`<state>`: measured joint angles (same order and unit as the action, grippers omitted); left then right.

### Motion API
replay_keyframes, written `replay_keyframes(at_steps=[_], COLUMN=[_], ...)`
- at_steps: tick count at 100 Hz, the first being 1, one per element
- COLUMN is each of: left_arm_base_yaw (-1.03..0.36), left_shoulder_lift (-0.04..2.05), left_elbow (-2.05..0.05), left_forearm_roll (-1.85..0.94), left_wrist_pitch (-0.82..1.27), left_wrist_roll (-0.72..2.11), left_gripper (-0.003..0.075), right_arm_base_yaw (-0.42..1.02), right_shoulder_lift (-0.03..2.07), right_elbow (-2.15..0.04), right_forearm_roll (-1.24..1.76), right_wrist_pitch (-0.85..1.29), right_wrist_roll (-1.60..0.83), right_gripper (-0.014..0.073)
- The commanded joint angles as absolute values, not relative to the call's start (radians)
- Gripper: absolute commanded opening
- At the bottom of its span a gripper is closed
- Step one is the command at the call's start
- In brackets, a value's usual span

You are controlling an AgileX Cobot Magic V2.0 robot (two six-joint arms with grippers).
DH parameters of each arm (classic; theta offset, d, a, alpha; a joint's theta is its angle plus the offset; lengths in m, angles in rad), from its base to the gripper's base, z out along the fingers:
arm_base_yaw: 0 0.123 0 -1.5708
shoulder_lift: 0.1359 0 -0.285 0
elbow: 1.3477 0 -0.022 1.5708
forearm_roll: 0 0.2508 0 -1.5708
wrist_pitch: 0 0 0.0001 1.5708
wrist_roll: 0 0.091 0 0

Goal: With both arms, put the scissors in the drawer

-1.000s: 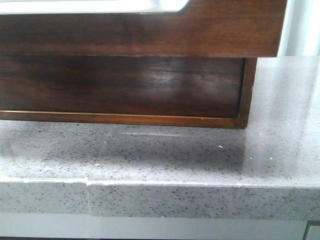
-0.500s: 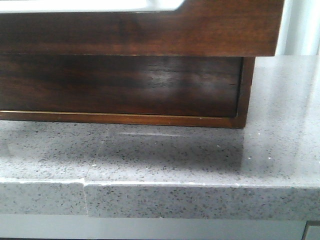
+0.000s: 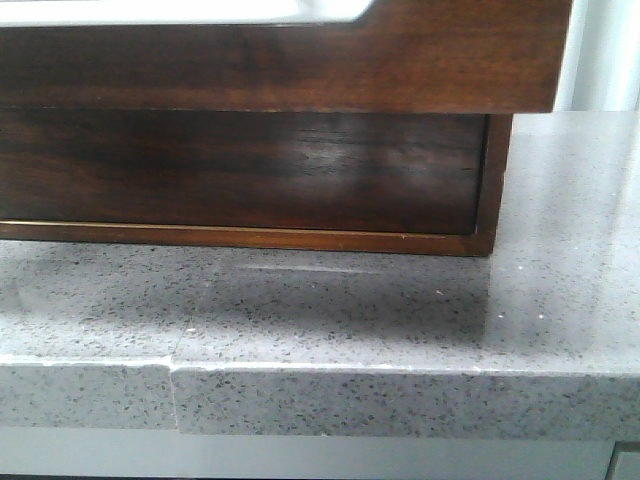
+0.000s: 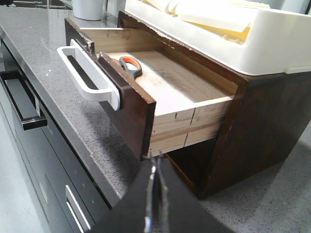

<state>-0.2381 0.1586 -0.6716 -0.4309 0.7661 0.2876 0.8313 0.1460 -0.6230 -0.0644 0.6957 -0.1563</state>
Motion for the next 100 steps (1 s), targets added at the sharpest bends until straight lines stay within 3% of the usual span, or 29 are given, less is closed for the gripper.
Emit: replay_keyframes(at_steps=[1, 17, 40, 62, 84, 100], left_arm_base_yaw=[-0.235, -0.202, -0.147, -0.155, -0.156, -0.156], left_shoulder_lift=[0.177, 0.13, -0.037, -0.033, -0.035, -0.035], left_elbow=[-0.67, -0.596, -0.316, -0.096, 0.018, 0.016], left_forearm_roll=[-0.479, -0.349, -0.149, 0.0, 0.007, 0.016], left_wrist_pitch=[0.673, 0.633, 0.335, 0.154, 0.143, 0.253], left_wrist_roll=[0.287, 0.289, 0.267, 0.0, -0.075, -0.077], left_gripper=[-0.002, -0.002, -0.002, -0.002, -0.002, -0.002], right_arm_base_yaw=[0.827, 0.827, 0.827, 0.827, 0.827, 0.827], right_shoulder_lift=[0.159, 0.159, 0.159, 0.159, 0.159, 0.159], right_elbow=[-0.643, -0.643, -0.643, -0.643, -0.643, -0.643], right_forearm_roll=[-0.081, -0.081, -0.081, -0.081, -0.081, -0.081], right_wrist_pitch=[0.61, 0.61, 0.61, 0.612, 0.612, 0.612], right_wrist_roll=[-0.151, -0.151, -0.151, -0.151, -0.151, -0.151], right_gripper=[-0.0045, -0.0045, -0.0045, -0.0045, -0.0045, -0.0045])
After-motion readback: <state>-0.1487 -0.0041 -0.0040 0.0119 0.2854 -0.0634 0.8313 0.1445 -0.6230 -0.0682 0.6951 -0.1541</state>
